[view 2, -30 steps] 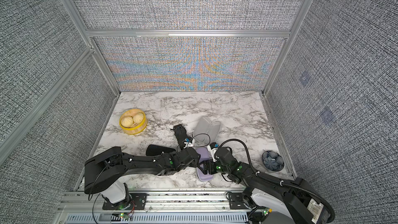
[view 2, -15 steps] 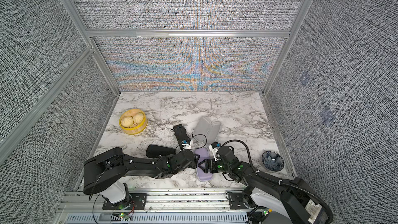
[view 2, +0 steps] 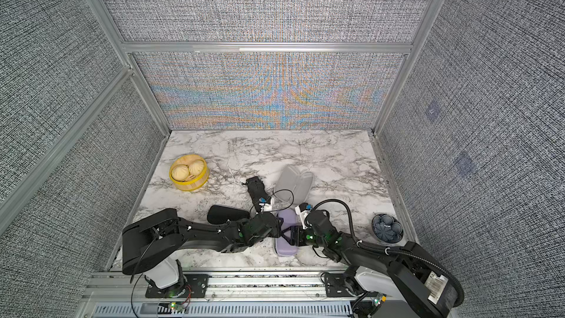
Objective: Put umbrellas into zippered umbrella sleeves
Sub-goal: Close the umbrella sleeve at the center of the board.
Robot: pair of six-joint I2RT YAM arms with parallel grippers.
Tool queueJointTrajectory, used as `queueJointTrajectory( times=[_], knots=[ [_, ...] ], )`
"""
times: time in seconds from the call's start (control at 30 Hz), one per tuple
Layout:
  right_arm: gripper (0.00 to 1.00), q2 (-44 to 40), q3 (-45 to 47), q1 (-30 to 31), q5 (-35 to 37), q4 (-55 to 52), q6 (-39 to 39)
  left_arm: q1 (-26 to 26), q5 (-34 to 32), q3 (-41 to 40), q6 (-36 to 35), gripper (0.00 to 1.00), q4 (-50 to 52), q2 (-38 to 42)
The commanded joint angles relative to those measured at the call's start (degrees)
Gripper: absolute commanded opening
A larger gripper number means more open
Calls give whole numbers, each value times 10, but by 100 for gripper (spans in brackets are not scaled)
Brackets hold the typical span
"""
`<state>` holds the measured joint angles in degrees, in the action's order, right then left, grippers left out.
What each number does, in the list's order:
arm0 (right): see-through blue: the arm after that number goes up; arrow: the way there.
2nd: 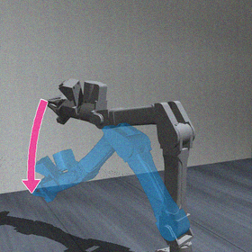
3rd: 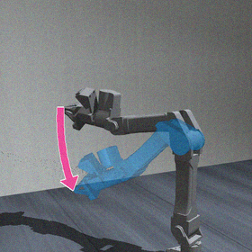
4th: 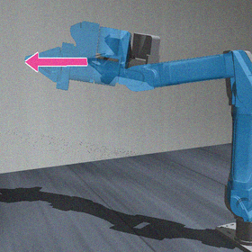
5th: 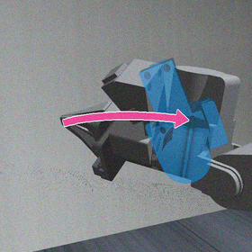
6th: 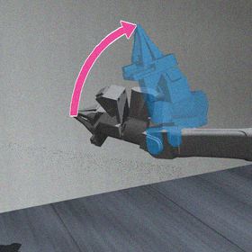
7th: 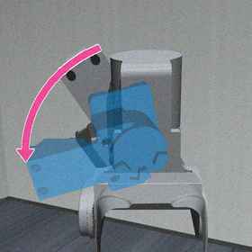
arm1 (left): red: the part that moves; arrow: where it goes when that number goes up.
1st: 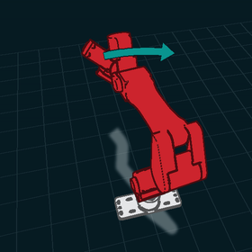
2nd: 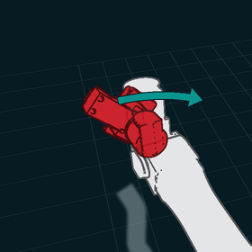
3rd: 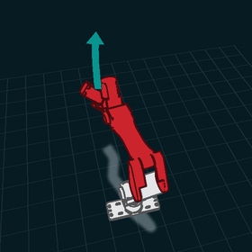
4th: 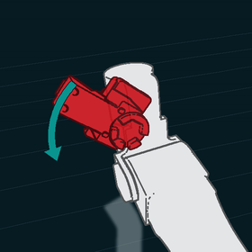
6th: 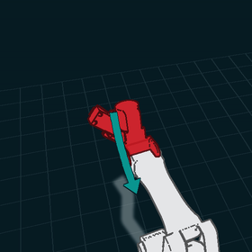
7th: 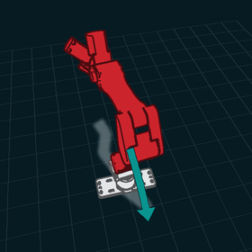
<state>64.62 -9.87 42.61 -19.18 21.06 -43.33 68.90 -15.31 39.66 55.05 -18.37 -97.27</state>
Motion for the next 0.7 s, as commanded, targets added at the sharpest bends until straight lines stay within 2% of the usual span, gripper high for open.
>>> queueJointTrajectory(
  times=[0.0,0.03,0.07,0.27,0.37,0.67],
  knots=[
    [77,-2,1,3,-13,-21,2,2,58,-4,-9,13,128,-9],
    [82,-3,4,3,-12,-18,1,2,57,-4,-8,8,132,-7],
    [84,-7,7,2,-11,-16,-2,2,54,-4,-9,8,138,-7],
    [83,-21,13,-3,-5,-20,-5,-1,19,-11,1,7,187,12],
    [76,-20,18,-3,-2,-15,-9,-1,0,-5,5,0,224,17],
    [55,14,14,-3,-9,14,-6,-2,10,23,2,0,242,-17]
  ],
)
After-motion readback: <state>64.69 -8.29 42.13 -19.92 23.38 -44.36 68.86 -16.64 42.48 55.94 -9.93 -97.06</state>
